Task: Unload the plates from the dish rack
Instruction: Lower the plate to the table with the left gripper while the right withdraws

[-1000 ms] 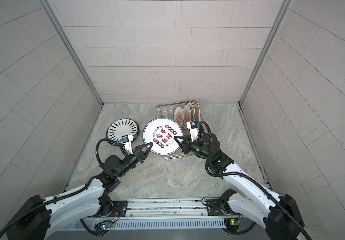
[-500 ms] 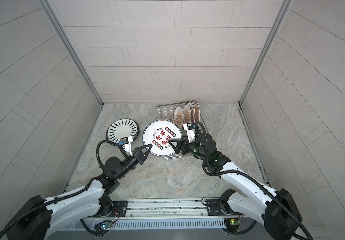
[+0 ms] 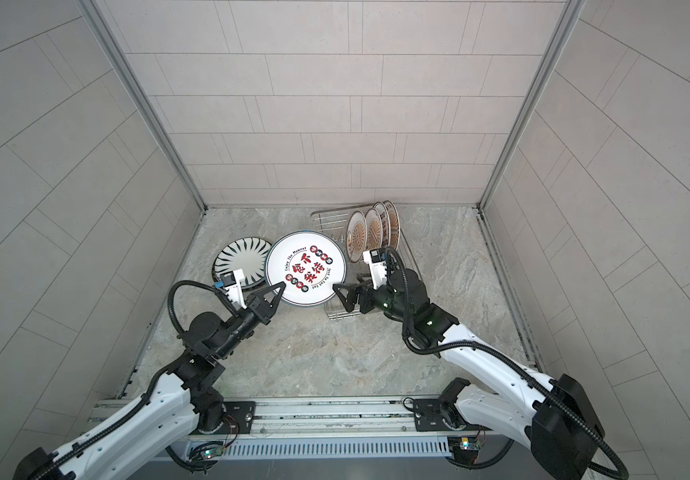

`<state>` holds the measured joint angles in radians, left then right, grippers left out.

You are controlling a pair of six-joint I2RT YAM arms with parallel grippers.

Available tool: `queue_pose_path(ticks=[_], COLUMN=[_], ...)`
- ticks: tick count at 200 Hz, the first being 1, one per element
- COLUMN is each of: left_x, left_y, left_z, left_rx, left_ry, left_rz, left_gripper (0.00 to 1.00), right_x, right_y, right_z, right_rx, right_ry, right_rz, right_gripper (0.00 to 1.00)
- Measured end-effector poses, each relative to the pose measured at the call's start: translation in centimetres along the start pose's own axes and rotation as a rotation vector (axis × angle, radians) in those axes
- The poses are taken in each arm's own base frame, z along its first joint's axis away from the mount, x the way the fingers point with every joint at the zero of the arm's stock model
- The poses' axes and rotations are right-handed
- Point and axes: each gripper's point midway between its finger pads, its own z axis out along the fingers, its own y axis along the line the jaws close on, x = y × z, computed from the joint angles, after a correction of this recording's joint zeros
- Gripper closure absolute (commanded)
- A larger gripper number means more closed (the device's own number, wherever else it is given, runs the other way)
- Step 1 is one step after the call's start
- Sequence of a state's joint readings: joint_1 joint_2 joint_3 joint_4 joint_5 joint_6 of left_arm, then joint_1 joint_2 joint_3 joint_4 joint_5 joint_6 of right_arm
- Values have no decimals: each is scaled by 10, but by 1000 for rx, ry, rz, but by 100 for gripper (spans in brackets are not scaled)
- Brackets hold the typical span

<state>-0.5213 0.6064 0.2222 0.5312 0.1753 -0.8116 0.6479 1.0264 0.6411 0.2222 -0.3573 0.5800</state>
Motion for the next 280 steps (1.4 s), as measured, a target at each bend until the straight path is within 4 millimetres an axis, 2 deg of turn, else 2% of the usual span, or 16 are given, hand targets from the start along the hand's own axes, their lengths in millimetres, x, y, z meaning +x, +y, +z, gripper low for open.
queue_pose_path(ticks=[36, 59, 102, 171, 210, 280], left_x=[-21, -22, -5, 7, 26, 60], left_y=[20, 33, 60, 99, 120, 143], left_z=[-15, -19, -26, -50, -63, -67], left_rx=[-85, -141, -243, -455, -567, -683], left_ry=[-68, -74, -38, -53, -28, 50], left_rz=[-4, -23, -78, -202, -342, -515], left_gripper=[100, 100, 100, 100, 100, 100], right_x=[-2, -5, -3, 16, 27, 57], right_y=[1, 0, 3, 26, 41, 46], right_z=[-3, -5, -4, 19, 34, 60], right_rx=[19, 36, 42, 16, -5, 0], right_ry=[-14, -31, -28, 69, 113, 212], right_rz=[-31, -50, -87, -188, -259, -322], right_gripper=[0, 1, 2, 3, 3, 4])
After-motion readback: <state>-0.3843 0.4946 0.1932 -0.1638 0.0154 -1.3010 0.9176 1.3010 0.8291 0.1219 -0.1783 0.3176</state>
